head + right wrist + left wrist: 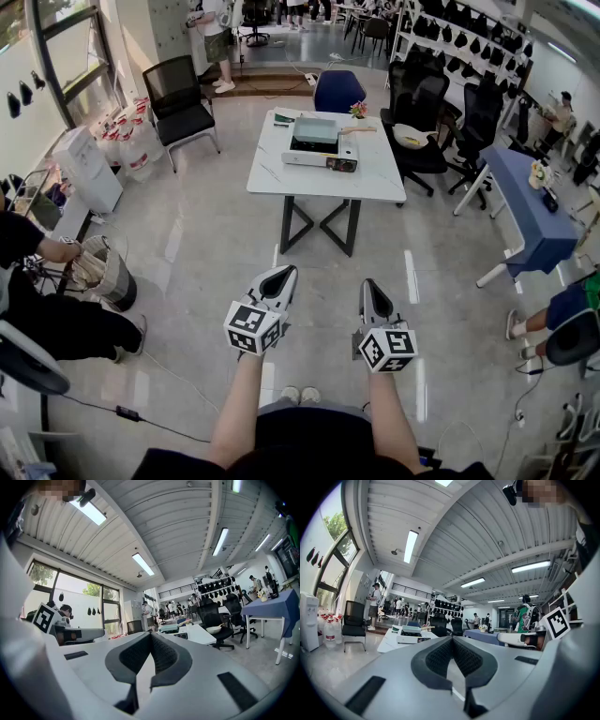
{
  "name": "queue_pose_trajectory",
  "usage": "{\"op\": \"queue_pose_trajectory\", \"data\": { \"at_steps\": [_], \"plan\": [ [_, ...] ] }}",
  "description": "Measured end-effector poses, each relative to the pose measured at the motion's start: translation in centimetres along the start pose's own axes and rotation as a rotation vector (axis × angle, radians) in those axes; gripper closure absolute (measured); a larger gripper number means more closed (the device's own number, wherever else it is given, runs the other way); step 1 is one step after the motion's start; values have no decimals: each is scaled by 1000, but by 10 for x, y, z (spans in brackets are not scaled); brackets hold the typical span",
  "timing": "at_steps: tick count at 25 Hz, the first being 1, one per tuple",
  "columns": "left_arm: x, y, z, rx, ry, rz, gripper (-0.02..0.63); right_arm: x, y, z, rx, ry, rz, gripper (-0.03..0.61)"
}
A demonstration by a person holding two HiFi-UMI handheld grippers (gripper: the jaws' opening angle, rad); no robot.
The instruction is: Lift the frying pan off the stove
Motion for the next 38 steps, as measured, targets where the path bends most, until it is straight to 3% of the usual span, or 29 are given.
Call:
{"op": "queue_pose_trajectory", "data": {
  "at_steps": [21,27,30,34,38],
  "plan": [
    [-12,-6,2,6,17,-12,597,1,-7,-8,-5,5,-11,575],
    [-12,-9,0,2,17,-22,597,7,-7,-15,-54,30,-28,572],
    [-12,-10,-2,-3,17,-25,597,9,-6,-16,-47,52,-20,554],
    [-11,-13,-7,-7,11,-33,597,11,-7,-15,-30,67,-15,457],
    [-8,-13,-15,-9,6,-30,597,17,-7,-16,-24,71,-21,409]
  ]
}}
Point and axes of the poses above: the fingertips, and each gripper's own axes: x forward along the fingers, z to its right, y out of its top, the point moved 10 cm from there along -x, backward along the fingers, and after that the axes turned 11 degrees about -z, right-handed, at the moved point
